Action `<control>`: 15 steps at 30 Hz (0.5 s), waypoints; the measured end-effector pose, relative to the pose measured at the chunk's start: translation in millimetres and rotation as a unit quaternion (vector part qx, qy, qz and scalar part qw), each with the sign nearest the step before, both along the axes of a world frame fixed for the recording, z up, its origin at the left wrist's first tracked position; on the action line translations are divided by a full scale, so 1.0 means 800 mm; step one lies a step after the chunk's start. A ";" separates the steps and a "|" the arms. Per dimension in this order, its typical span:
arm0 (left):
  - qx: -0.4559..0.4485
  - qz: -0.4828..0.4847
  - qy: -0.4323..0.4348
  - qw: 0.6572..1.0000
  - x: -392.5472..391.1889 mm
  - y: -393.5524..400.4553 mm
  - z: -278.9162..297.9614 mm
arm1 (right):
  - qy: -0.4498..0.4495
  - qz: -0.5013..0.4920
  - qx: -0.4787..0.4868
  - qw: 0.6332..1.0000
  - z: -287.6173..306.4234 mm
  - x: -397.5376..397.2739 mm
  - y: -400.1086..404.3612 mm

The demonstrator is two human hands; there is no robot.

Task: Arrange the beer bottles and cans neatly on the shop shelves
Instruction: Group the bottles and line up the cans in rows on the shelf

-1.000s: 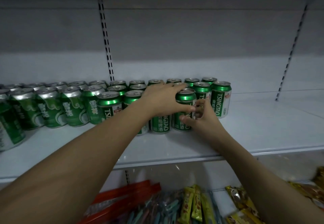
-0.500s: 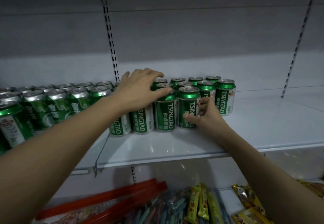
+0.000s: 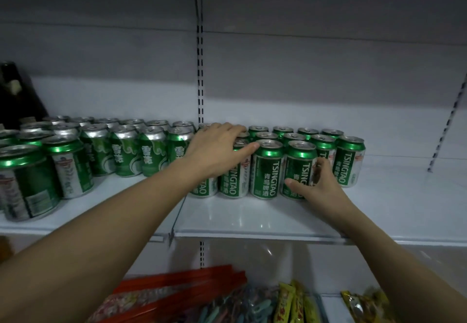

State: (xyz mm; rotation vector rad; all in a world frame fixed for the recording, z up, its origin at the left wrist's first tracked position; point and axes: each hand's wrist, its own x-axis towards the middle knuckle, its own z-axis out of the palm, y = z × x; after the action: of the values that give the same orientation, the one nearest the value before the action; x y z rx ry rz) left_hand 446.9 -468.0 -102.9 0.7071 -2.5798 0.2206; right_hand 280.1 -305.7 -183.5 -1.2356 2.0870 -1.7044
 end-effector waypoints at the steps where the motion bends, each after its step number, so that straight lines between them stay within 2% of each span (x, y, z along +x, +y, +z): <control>1: 0.008 -0.012 0.015 1.000 0.005 -0.001 0.002 | -0.001 0.004 -0.012 1.000 0.000 0.003 0.000; 3: 0.005 -0.026 0.044 0.999 0.021 -0.001 0.009 | 0.018 -0.019 -0.051 0.998 0.001 0.002 0.003; 5: -0.008 -0.032 0.060 0.998 0.040 -0.004 0.018 | 0.069 -0.082 -0.097 0.989 0.007 0.004 0.006; 9: -0.010 -0.022 0.087 0.996 0.081 -0.024 0.036 | 0.156 -0.172 -0.232 0.944 0.049 0.038 0.001; 11: 0.000 -0.005 0.097 0.995 0.103 -0.035 0.041 | 0.166 -0.152 -0.263 0.938 0.079 0.070 -0.012; 15: 0.000 0.021 0.114 0.993 0.158 -0.055 0.047 | 0.180 -0.033 -0.228 0.956 0.112 0.142 -0.055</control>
State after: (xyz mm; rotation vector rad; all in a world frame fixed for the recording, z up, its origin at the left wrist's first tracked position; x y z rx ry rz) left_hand 572.9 -512.1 -65.6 0.7429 -2.3490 0.1440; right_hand 393.8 -350.1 -93.7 -1.7382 1.9931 -2.2216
